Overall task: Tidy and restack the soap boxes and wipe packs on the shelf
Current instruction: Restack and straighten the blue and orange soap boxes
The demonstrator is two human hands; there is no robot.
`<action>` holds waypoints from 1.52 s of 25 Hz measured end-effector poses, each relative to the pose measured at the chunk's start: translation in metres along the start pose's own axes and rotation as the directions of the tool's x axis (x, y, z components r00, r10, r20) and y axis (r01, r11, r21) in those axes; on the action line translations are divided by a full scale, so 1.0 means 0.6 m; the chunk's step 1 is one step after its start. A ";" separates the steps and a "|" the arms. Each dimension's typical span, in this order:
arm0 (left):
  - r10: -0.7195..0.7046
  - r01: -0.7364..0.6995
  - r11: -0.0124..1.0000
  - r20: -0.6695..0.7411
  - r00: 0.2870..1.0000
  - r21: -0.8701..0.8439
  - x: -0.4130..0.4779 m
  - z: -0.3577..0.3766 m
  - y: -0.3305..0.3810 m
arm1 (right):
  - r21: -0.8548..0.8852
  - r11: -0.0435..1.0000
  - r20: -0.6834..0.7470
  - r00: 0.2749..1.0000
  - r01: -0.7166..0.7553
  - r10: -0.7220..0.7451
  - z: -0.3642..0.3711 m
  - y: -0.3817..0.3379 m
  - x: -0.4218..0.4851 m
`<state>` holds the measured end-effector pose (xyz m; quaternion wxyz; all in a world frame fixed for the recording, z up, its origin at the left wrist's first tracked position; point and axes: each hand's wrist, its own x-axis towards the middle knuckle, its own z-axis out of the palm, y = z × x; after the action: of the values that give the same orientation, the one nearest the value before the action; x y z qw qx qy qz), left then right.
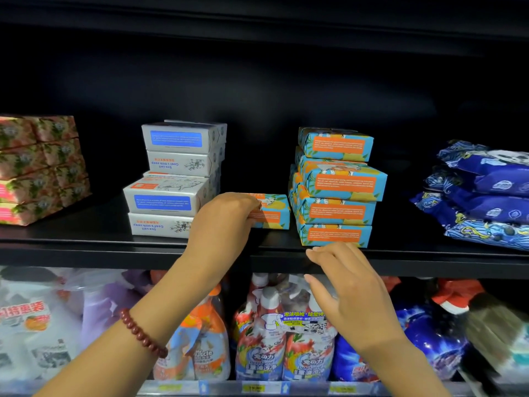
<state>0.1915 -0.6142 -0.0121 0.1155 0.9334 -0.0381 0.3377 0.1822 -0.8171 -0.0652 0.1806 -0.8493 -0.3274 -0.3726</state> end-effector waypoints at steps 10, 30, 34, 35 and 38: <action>0.093 -0.107 0.969 -0.073 0.993 -0.222 -0.054 0.011 0.006 | -0.062 0.998 -0.135 0.991 -0.026 0.018 -0.098 0.063 0.117; -0.081 0.263 0.279 0.250 0.965 -0.923 -0.030 -0.051 0.052 | -0.188 0.893 -0.462 0.765 0.410 -0.448 -0.061 -0.004 0.077; -0.147 0.155 0.287 0.117 0.982 -0.945 -0.037 -0.044 0.051 | -0.054 0.938 -0.344 0.875 0.344 -0.341 -0.060 -0.003 0.073; -0.160 0.151 0.283 0.108 0.981 -0.947 -0.039 -0.043 0.048 | 0.028 0.957 -0.315 0.912 0.288 -0.265 -0.066 -0.002 0.071; -0.128 0.147 0.257 0.117 0.985 -0.955 -0.042 -0.038 0.043 | 0.387 0.922 -0.164 0.982 -0.022 0.092 -0.084 -0.003 0.075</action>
<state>0.1541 -0.6341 -0.0065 0.6838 0.6759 -0.1539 0.2277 0.1778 -0.8249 0.0017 0.3826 -0.7700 -0.3513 -0.3707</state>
